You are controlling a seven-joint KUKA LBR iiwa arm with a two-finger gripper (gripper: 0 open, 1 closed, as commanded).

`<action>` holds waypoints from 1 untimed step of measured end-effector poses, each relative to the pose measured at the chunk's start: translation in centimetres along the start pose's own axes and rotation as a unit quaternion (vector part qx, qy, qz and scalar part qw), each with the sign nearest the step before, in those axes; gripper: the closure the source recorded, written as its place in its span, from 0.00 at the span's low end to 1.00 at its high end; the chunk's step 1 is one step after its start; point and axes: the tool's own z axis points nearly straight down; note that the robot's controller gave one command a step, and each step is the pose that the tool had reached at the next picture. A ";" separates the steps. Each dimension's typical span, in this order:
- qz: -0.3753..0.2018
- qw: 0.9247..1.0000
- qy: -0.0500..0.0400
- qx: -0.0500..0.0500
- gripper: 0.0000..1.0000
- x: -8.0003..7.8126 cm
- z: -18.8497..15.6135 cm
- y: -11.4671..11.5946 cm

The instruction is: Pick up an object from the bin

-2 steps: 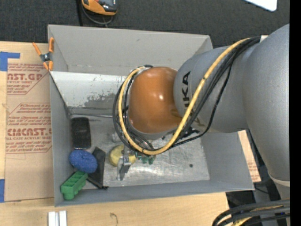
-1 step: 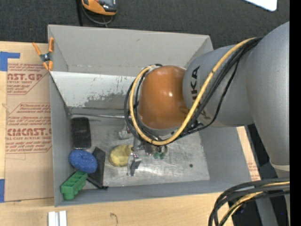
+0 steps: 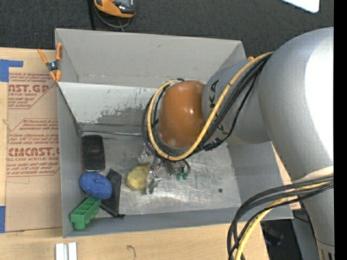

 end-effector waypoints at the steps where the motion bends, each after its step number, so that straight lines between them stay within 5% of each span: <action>1: 0.000 1.000 0.000 0.000 1.00 0.0 0.0 0.0</action>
Offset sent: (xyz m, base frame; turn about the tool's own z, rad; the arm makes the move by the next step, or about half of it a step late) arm -0.0054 -0.0122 0.0871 -0.0275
